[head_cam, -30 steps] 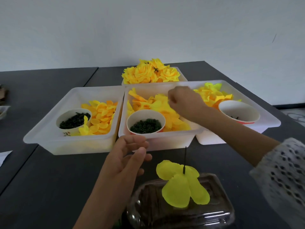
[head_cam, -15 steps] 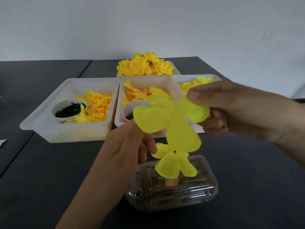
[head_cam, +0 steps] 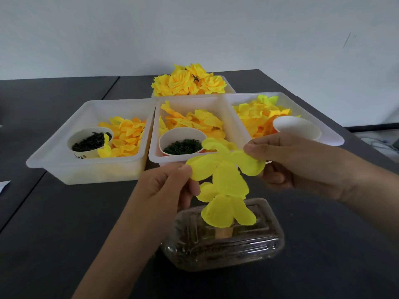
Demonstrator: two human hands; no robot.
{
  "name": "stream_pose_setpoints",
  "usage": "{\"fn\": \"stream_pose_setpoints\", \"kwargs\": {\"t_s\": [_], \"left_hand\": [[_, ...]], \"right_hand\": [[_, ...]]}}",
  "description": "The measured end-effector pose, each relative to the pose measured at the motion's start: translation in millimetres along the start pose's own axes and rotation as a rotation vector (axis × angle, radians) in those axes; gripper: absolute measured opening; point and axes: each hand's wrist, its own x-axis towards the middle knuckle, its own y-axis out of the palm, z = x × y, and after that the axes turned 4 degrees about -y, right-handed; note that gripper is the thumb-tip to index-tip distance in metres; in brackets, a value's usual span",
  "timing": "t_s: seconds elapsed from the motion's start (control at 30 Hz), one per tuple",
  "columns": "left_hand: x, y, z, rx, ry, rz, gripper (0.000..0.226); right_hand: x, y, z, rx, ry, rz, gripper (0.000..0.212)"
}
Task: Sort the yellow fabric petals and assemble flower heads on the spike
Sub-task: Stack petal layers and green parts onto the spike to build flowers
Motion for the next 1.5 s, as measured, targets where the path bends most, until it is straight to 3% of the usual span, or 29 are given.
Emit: {"fn": "stream_pose_setpoints", "kwargs": {"t_s": [0.17, 0.33, 0.5, 0.9, 1.23, 1.5], "left_hand": [[2.6, 4.0, 0.2, -0.026, -0.005, 0.007, 0.052], [8.0, 7.3, 0.2, -0.032, -0.014, -0.005, 0.069], [11.9, 8.0, 4.3, -0.020, 0.074, -0.004, 0.053], [17.9, 6.0, 10.9, -0.074, 0.091, 0.008, 0.047], [16.9, 1.7, 22.4, 0.001, 0.096, 0.030, 0.044], [9.8, 1.2, 37.5, 0.212, 0.062, 0.043, 0.049]], "right_hand": [[-4.6, -4.2, -3.7, 0.042, -0.020, -0.001, 0.032], [-6.8, -3.5, -4.2, 0.026, -0.047, 0.018, 0.026], [-2.0, -4.4, -7.8, 0.055, -0.037, 0.020, 0.024], [2.8, -8.0, -12.2, 0.151, -0.077, 0.039, 0.029], [-1.0, -11.1, -26.3, 0.090, -0.021, 0.060, 0.026], [-2.7, -0.7, -44.4, -0.108, 0.097, 0.032, 0.032]]}}
